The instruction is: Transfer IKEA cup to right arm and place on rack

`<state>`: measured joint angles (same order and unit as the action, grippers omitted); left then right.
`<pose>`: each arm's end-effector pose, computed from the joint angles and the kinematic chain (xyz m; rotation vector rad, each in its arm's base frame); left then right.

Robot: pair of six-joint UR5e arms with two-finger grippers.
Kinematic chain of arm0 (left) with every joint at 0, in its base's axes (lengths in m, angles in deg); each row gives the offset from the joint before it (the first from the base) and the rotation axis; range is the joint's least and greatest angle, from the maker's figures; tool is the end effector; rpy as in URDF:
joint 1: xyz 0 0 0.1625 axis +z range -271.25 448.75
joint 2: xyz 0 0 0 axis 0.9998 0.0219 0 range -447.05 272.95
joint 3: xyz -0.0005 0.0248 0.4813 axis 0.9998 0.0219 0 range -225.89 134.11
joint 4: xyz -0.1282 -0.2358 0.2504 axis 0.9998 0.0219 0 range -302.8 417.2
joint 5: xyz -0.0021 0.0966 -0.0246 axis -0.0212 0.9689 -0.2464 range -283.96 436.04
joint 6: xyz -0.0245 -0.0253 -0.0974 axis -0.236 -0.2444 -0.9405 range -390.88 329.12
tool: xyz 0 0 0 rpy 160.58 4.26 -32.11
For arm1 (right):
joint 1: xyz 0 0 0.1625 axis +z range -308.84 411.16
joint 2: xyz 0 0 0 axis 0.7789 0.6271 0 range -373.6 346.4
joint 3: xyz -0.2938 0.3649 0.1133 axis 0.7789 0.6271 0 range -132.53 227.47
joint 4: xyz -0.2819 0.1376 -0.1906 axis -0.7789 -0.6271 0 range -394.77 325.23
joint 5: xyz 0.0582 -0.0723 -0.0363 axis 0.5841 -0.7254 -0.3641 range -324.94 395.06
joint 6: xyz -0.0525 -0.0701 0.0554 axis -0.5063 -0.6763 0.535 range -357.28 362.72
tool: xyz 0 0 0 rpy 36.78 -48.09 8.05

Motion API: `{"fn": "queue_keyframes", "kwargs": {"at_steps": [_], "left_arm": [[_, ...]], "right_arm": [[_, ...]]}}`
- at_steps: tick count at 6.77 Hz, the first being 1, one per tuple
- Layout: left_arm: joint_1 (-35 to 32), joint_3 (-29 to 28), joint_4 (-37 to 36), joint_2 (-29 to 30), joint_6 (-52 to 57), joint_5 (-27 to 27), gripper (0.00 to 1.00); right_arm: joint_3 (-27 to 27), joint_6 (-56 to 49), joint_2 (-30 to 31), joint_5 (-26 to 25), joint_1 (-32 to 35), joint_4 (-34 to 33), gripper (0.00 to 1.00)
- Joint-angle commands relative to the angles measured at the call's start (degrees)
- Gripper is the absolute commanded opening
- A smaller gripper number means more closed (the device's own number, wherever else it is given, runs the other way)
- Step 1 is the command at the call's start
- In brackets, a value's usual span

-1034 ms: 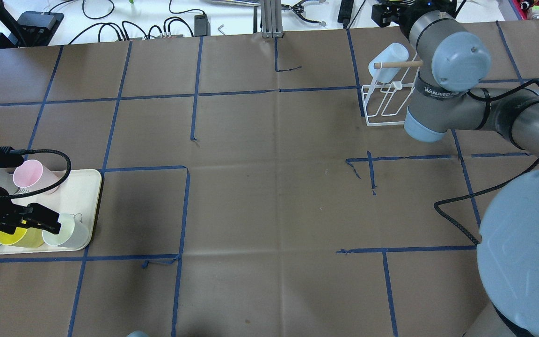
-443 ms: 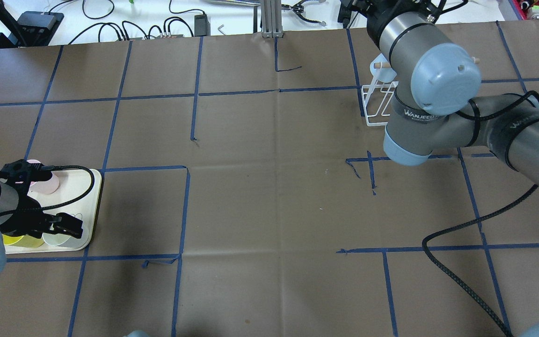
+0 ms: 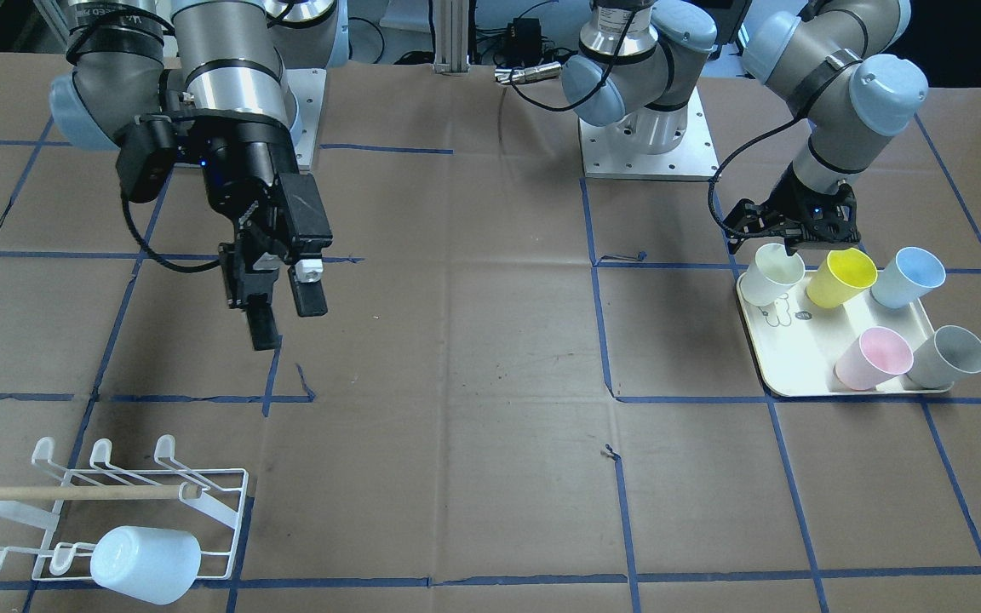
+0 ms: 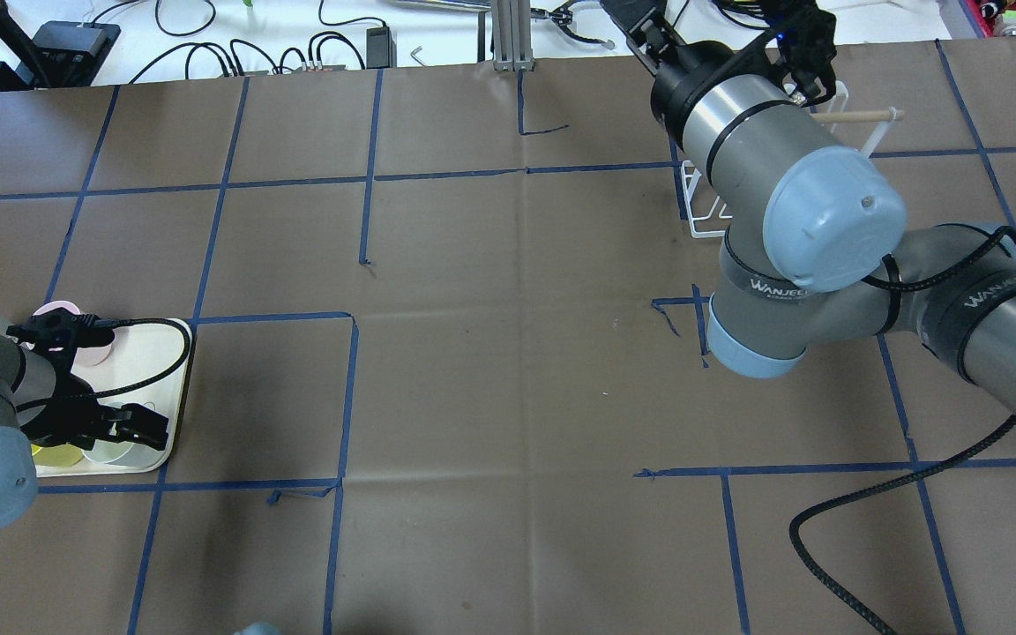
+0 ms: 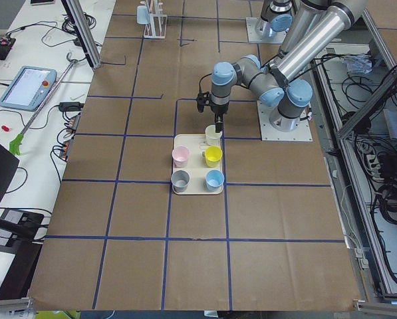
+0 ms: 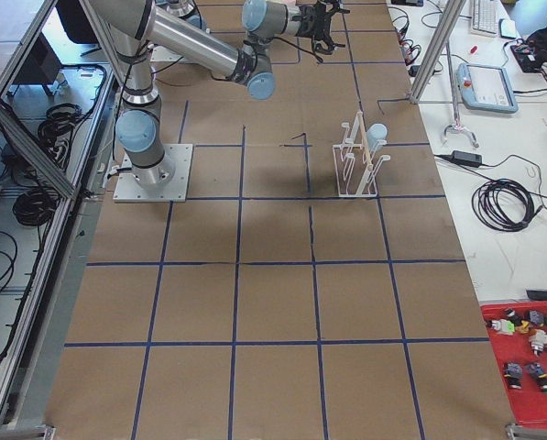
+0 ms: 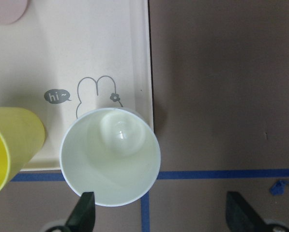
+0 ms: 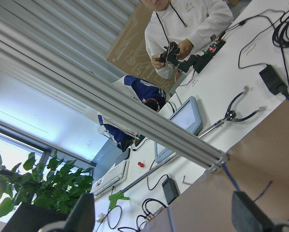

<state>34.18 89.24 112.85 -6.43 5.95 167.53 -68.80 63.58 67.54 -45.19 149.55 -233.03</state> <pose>0.0654 -0.3170 0.3323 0.0386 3.1341 0.0550 0.2194 -0.4535 0.5077 0.7826 1.8783 -1.1410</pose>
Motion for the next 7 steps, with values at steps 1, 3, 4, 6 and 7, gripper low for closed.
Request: {"fn": "queue_keyframes", "kwargs": {"at_steps": [1,3,4,6,7], "left_arm": [[-0.1,0.0,-1.6,2.8,0.0,-0.1,0.94],[-0.5,0.0,-3.5,4.8,-0.1,-0.1,0.90],[-0.5,0.0,-3.4,4.8,-0.1,-0.2,0.80],[-0.6,0.0,-3.4,4.7,-0.1,-0.1,0.13],[-0.6,-0.1,-3.4,4.6,-0.1,-0.2,0.00]], "right_arm": [[-5.0,19.8,1.3,1.2,3.0,-1.2,1.00],[-9.7,31.4,1.8,1.3,3.0,-10.8,1.00],[-10.0,32.1,1.8,1.3,3.0,-11.4,1.00],[-9.9,31.3,1.0,0.6,3.1,-10.6,1.00],[-9.9,31.3,1.0,0.6,3.1,-10.6,1.00]]}}
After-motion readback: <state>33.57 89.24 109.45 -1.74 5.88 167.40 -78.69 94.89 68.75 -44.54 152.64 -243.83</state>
